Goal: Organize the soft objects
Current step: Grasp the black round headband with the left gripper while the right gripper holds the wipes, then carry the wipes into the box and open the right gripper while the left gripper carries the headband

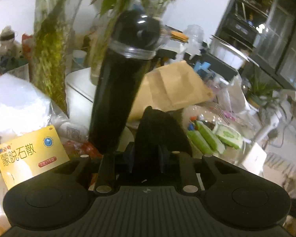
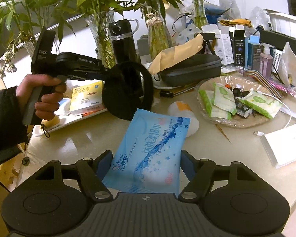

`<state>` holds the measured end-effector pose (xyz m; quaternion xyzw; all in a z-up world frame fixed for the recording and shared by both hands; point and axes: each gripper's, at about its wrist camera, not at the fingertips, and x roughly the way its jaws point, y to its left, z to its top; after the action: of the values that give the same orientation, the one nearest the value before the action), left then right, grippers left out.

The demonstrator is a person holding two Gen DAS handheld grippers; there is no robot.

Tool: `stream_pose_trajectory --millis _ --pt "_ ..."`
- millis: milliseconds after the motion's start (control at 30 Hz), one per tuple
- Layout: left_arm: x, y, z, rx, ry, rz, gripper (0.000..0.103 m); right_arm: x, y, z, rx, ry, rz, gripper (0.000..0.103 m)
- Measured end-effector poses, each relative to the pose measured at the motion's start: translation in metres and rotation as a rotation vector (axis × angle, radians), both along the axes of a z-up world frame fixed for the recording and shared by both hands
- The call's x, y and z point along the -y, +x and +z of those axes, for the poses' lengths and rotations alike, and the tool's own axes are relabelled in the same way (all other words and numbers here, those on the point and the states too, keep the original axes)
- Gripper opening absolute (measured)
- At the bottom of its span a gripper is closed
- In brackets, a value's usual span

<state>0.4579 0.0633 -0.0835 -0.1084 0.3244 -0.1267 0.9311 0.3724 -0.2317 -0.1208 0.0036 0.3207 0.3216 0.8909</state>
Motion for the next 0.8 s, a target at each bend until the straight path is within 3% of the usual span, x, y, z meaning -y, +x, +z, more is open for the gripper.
stream_pose_trajectory --millis 267,533,800 --pt "0.016 -0.037 0.035 0.071 0.098 -0.032 0.017 0.009 -0.005 0.012 0.016 0.049 -0.027 0.076" --pt "0.020 -0.087 0.085 0.133 0.091 -0.046 0.016 0.021 -0.035 0.042 0.013 0.069 -0.059 0.076" --pt "0.017 -0.155 0.147 0.224 0.064 -0.093 0.016 0.036 -0.088 0.101 0.069 0.040 -0.052 0.076"
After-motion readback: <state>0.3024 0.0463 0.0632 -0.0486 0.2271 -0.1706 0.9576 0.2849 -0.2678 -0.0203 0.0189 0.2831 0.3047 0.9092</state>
